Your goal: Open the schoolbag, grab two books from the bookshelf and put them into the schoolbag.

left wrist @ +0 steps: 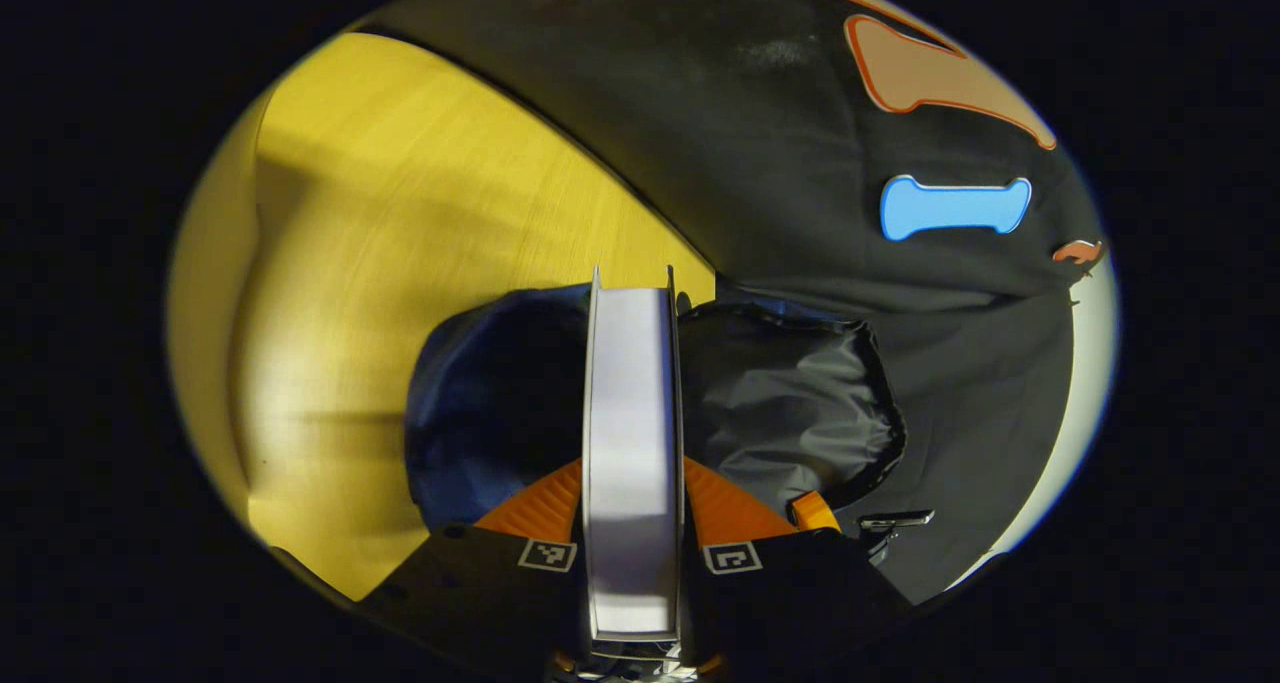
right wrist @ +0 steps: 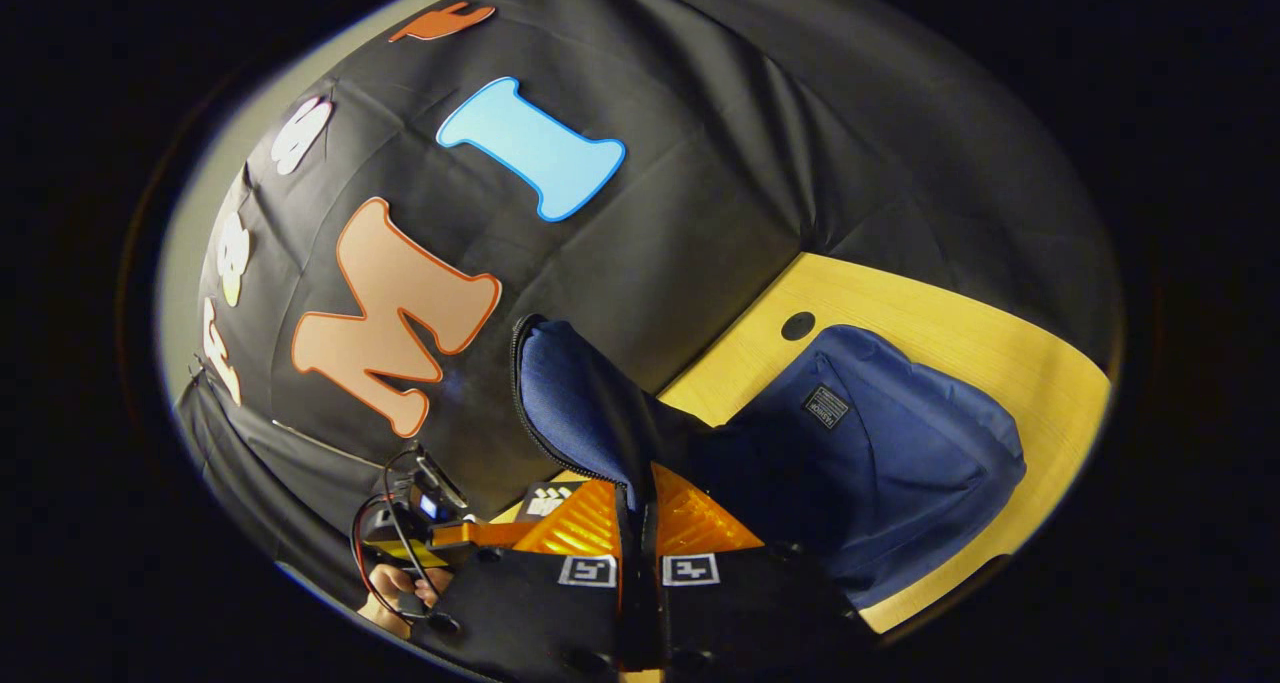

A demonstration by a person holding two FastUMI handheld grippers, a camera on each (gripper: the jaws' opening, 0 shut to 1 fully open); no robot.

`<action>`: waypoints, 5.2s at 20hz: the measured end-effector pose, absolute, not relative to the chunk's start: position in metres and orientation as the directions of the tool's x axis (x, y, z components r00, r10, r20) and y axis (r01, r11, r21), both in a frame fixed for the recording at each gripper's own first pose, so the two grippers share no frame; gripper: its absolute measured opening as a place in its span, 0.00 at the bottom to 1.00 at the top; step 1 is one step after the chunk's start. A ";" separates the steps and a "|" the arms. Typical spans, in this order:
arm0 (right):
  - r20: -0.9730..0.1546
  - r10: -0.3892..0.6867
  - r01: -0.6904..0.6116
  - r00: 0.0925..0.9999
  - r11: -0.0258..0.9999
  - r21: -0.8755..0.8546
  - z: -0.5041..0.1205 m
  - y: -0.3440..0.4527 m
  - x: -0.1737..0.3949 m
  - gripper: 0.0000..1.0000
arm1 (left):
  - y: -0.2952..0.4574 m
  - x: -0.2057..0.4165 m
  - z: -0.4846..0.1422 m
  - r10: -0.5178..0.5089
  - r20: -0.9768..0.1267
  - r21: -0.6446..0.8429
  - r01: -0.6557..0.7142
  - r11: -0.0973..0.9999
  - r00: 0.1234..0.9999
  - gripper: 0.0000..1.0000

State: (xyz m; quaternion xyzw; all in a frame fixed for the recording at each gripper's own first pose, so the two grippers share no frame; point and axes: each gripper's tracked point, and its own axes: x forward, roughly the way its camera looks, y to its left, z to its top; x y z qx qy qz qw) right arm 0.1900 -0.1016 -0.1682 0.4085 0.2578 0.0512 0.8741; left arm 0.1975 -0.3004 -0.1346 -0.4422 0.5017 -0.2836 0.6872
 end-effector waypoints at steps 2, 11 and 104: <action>-0.406 0.306 0.117 0.861 0.657 0.744 -0.168 -0.103 0.190 0.03 | -0.314 0.195 -0.137 -0.846 -0.418 -0.902 -0.040 0.430 0.331 0.31; -0.379 0.320 0.091 0.869 0.648 0.756 -0.158 -0.105 0.191 0.02 | -0.351 0.197 -0.166 -0.861 -0.353 -0.935 -0.115 0.335 0.366 0.31; -0.388 0.295 0.101 0.873 0.670 0.736 -0.164 -0.117 0.187 0.04 | 0.187 0.189 -0.125 -0.080 -0.773 -0.135 -0.041 0.990 0.629 0.96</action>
